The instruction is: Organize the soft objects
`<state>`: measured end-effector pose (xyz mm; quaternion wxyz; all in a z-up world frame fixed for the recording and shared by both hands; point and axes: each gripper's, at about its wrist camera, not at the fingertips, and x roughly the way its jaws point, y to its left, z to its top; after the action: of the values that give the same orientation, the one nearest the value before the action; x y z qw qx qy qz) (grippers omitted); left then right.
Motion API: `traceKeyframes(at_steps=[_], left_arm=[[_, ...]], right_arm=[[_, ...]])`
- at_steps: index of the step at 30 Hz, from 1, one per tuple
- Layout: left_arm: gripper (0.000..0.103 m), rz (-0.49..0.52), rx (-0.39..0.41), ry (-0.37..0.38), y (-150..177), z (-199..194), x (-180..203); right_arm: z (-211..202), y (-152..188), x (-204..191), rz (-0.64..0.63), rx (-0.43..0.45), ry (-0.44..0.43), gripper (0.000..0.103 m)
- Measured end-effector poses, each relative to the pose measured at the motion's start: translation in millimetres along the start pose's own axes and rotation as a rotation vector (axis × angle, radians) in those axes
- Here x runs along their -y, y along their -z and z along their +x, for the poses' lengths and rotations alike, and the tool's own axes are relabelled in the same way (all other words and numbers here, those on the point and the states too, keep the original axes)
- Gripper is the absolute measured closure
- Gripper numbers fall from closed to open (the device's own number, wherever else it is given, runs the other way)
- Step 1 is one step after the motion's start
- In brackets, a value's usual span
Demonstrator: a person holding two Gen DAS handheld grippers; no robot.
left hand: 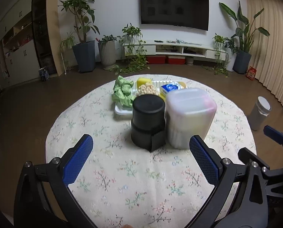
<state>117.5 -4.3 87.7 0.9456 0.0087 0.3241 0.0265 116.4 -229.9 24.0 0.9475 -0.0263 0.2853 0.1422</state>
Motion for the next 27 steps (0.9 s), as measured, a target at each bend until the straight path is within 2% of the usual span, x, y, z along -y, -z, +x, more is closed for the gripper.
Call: traceKeyframes(at_steps=[5,9,14,17,22,27], left_arm=[[0.000,-0.031,0.004,-0.004,22.2,-2.2,2.7],[0.000,-0.083,0.005,-0.004,41.2,0.1,-2.1],[0.000,-0.149,-0.041,-0.002,64.4,12.7,-9.3],[0.000,-0.145,-0.056,-0.019,69.9,16.2,-7.9],[0.000,-0.126,-0.004,0.000,68.4,3.8,-1.5],[0.000,-0.087,0.011,-0.051,68.0,-3.7,8.0]], right_arm=[[-4.6,19.2,1.3,0.012,0.014,0.025,0.004],[3.5,37.4,2.2,0.034,-0.016,0.019,0.004],[10.9,52.4,5.4,0.058,-0.029,0.024,0.004],[15.2,57.1,6.0,0.063,-0.042,0.018,0.004],[15.3,55.3,3.7,0.072,-0.054,0.011,0.004],[8.8,52.9,-2.0,0.064,-0.060,0.026,0.004]])
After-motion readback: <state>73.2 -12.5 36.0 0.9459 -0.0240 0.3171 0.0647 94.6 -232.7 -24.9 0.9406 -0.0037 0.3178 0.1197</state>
